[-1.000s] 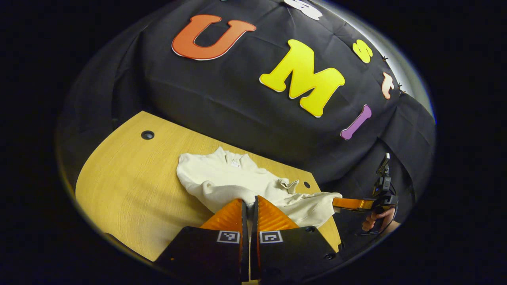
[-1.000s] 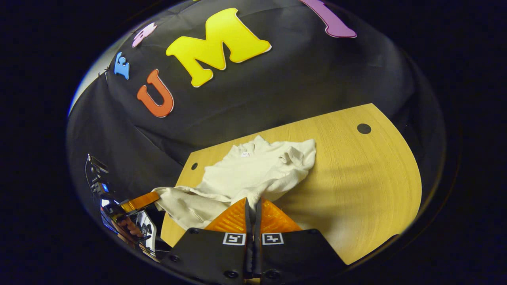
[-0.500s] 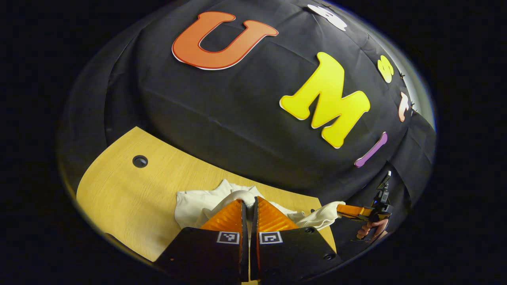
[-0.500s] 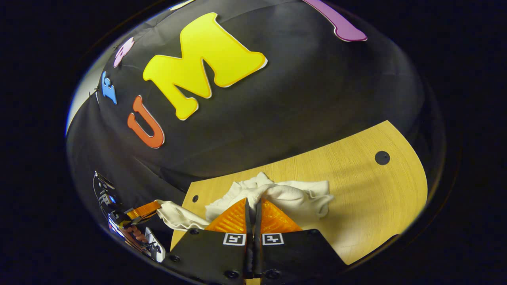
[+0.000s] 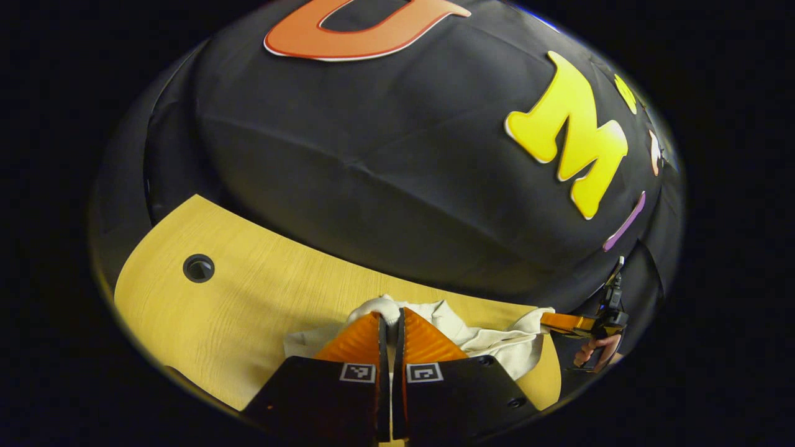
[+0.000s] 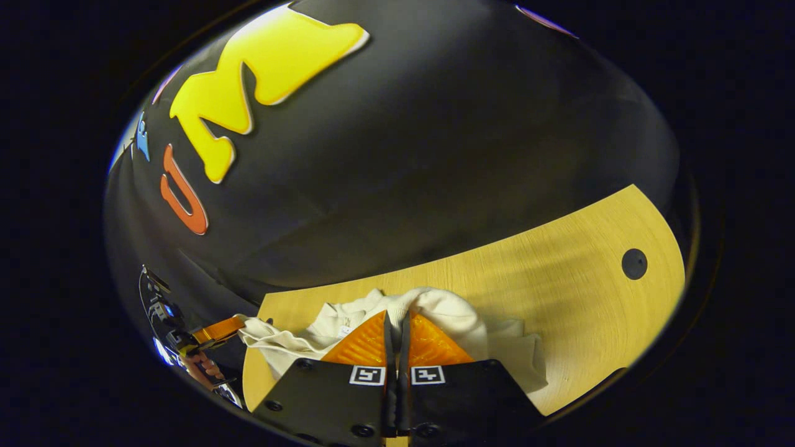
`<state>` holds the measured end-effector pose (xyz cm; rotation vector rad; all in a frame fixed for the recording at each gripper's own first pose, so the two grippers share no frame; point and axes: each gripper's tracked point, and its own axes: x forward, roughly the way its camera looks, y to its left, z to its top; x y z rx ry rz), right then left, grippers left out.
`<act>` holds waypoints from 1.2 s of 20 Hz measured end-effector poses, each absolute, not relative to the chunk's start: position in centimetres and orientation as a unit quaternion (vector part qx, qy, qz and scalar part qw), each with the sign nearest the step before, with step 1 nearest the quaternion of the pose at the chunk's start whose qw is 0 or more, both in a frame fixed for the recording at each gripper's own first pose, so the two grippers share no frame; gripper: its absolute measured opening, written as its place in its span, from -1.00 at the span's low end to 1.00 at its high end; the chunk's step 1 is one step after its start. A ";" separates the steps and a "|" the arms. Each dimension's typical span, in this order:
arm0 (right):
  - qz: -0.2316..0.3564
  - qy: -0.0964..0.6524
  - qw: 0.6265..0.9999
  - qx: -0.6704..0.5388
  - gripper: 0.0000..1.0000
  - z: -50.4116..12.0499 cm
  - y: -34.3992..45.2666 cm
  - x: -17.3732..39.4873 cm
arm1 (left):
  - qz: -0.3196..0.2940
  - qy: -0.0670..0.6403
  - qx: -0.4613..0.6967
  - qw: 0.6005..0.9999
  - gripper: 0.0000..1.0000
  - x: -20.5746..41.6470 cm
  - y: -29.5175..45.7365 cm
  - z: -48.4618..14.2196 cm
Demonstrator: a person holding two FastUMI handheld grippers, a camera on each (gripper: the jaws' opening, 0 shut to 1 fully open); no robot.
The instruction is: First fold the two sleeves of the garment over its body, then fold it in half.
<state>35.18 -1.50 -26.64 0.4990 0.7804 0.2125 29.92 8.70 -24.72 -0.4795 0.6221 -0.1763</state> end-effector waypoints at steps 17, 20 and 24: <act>0.063 0.346 0.907 0.233 0.36 -28.6 -1.1 38.4 | -0.007 0.257 -0.133 0.957 0.98 34.2 11.7 -26.8; 0.045 0.306 0.928 0.207 0.39 -24.5 -3.0 37.4 | 0.023 0.231 -0.111 0.966 0.98 32.4 13.5 -22.6; 0.036 0.221 0.969 0.104 0.39 -15.6 -3.2 33.6 | 0.063 0.152 -0.065 0.984 0.97 27.4 15.5 -11.7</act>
